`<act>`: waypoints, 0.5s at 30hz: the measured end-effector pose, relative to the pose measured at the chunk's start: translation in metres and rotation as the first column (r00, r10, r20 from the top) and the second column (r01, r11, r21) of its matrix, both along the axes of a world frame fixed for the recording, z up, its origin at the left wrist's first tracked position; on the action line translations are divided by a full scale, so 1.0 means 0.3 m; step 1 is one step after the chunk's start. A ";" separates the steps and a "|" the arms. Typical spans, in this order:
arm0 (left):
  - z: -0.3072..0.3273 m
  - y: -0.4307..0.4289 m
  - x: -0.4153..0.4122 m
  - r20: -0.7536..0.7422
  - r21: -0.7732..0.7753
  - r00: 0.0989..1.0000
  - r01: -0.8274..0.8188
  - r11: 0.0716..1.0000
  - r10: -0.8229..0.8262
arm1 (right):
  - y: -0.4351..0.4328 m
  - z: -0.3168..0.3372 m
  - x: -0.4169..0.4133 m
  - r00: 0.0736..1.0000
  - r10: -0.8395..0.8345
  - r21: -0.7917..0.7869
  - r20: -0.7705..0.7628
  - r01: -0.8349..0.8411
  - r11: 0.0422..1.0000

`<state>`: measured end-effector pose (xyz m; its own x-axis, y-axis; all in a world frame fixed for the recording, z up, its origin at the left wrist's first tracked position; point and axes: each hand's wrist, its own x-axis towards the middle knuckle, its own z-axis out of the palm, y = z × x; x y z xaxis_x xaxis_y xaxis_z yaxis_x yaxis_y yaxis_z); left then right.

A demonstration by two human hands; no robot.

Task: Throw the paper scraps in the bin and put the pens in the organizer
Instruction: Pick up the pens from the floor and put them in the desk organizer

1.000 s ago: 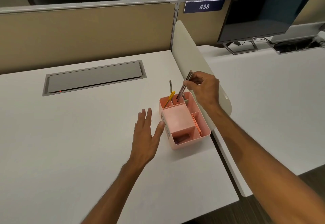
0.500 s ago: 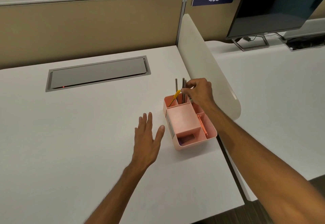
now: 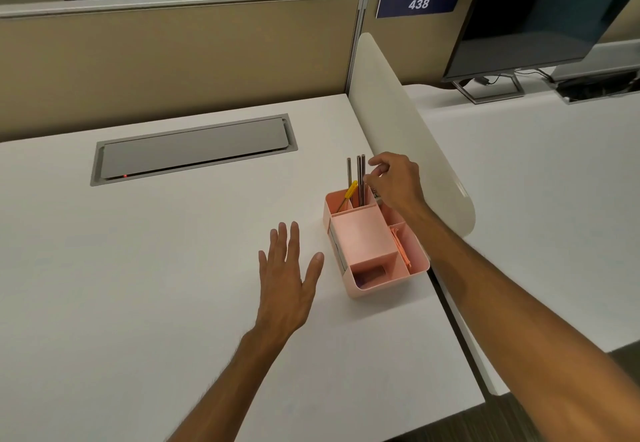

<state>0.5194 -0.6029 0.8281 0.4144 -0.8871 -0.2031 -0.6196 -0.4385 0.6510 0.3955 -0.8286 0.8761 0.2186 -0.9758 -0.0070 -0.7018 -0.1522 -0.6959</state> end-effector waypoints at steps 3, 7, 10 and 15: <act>0.005 0.013 0.009 0.039 -0.022 0.999 0.009 1.000 -0.008 | 0.050 0.012 -0.011 0.998 -0.034 -0.059 0.043 0.037 0.998; 0.019 0.039 0.020 0.093 -0.056 0.995 0.037 0.998 -0.032 | 0.144 0.014 -0.033 0.998 -0.022 -0.110 0.059 0.029 0.993; 0.041 0.066 0.025 0.125 -0.064 0.991 0.053 0.997 -0.045 | 0.235 0.020 -0.050 0.998 0.021 -0.179 0.059 -0.010 0.984; 0.094 0.123 0.016 0.197 -0.062 0.979 0.069 0.996 -0.056 | 0.403 0.022 -0.076 0.994 0.110 -0.329 -0.022 -0.111 0.938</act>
